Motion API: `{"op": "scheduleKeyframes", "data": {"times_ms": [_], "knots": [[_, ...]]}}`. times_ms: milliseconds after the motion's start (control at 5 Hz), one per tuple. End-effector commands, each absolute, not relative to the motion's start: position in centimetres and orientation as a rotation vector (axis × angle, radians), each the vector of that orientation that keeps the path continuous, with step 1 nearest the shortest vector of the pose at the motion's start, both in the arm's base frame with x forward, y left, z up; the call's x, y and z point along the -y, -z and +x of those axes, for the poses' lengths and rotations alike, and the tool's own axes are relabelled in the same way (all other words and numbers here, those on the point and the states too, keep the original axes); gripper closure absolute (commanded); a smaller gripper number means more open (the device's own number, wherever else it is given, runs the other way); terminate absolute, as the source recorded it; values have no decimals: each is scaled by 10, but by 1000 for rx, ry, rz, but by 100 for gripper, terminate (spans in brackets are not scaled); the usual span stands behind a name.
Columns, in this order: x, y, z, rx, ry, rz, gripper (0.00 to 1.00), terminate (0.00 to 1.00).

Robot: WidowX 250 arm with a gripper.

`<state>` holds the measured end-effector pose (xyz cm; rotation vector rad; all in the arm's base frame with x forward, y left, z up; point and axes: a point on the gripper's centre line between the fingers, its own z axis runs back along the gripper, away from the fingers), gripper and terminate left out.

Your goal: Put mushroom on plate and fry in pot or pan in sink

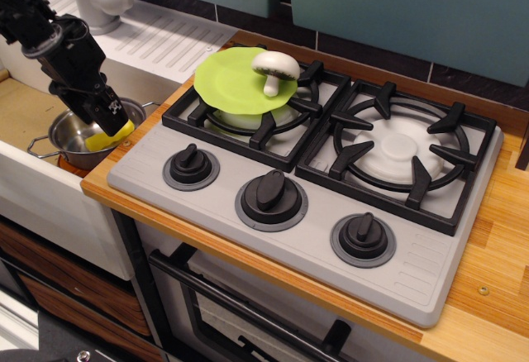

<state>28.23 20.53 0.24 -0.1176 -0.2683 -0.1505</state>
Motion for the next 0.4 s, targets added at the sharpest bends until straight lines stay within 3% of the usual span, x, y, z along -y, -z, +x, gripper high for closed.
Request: {"op": "scheduleKeyframes", "data": {"times_ms": [0, 200], "knots": [[-195, -61, 284, 286, 152, -10, 0, 0], [-189, -73, 280, 265, 148, 6, 0, 0]]}}
